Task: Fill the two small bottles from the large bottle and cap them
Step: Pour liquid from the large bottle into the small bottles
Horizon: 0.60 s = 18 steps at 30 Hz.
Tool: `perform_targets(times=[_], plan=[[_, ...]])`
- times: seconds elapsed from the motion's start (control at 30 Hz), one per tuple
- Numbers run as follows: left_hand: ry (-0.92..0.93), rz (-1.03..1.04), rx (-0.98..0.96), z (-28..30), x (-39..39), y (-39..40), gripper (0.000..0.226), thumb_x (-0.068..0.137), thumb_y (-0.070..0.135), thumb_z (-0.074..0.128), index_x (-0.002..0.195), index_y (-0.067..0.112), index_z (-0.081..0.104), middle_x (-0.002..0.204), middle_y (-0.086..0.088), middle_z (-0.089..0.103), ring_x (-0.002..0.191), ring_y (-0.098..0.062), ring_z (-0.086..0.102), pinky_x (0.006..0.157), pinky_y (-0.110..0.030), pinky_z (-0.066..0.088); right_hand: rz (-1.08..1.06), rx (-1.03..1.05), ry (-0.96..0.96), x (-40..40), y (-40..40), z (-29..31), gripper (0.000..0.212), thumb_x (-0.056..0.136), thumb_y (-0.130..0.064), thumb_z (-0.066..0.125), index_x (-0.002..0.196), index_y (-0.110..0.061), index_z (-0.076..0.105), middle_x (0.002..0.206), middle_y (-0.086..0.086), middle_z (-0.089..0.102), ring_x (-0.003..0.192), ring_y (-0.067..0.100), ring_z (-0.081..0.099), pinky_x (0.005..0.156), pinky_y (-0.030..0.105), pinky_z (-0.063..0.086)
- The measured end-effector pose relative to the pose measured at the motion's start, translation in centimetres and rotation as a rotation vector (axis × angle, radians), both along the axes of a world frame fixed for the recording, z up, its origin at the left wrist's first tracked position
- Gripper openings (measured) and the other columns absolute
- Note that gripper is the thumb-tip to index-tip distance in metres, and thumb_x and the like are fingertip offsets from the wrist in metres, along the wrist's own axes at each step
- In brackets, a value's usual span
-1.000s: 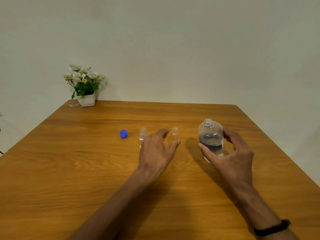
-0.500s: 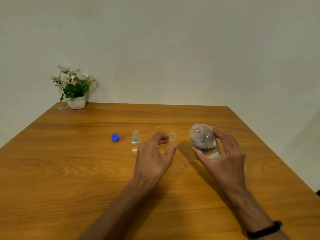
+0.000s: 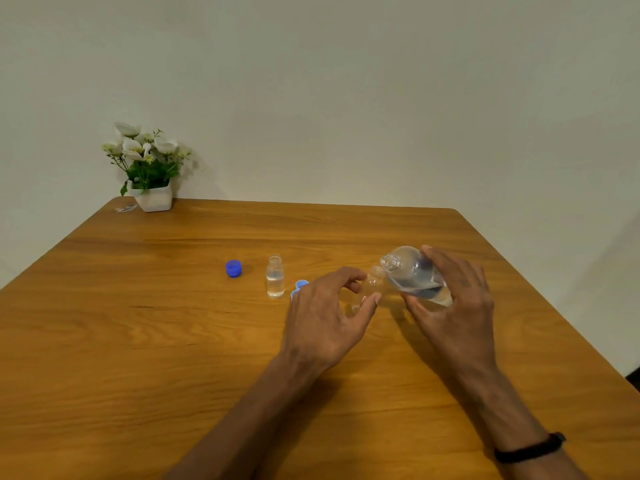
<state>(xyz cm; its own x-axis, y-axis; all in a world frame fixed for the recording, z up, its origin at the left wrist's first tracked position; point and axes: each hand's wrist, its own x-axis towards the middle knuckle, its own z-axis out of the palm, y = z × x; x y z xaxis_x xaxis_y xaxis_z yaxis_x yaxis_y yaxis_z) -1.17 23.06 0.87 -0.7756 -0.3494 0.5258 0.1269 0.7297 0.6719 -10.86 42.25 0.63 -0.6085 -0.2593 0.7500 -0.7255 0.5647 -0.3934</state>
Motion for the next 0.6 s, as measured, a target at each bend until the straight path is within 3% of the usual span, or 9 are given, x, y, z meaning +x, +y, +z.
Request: perform_targets(times=[0.1, 0.6], plan=[[-0.015, -0.019, 0.004, -0.11, -0.02, 0.06, 0.041, 0.089, 0.062, 0.067, 0.120, 0.037, 0.069, 0.103, 0.021, 0.075, 0.049, 0.006, 0.053, 0.062, -0.025, 0.054, 0.000, 0.001, 0.010, -0.03, 0.10, -0.01, 0.088, 0.067, -0.012, 0.098, 0.147, -0.013, 0.060, 0.141, 0.006, 0.066, 0.129, 0.027, 0.057, 0.103, 0.059, 0.052], [-0.066, -0.032, 0.009, -0.13, 0.12, -0.10, 0.044, 0.089, 0.064, 0.065, 0.122, 0.035, 0.068, 0.107, 0.019, 0.077, 0.052, 0.000, 0.063, 0.065, -0.035, 0.060, 0.006, 0.014, 0.052, 0.02, 0.21, 0.03, 0.085, 0.070, -0.003, 0.095, 0.147, -0.015, 0.060, 0.143, 0.004, 0.063, 0.135, 0.028, 0.053, 0.108, 0.061, 0.047]])
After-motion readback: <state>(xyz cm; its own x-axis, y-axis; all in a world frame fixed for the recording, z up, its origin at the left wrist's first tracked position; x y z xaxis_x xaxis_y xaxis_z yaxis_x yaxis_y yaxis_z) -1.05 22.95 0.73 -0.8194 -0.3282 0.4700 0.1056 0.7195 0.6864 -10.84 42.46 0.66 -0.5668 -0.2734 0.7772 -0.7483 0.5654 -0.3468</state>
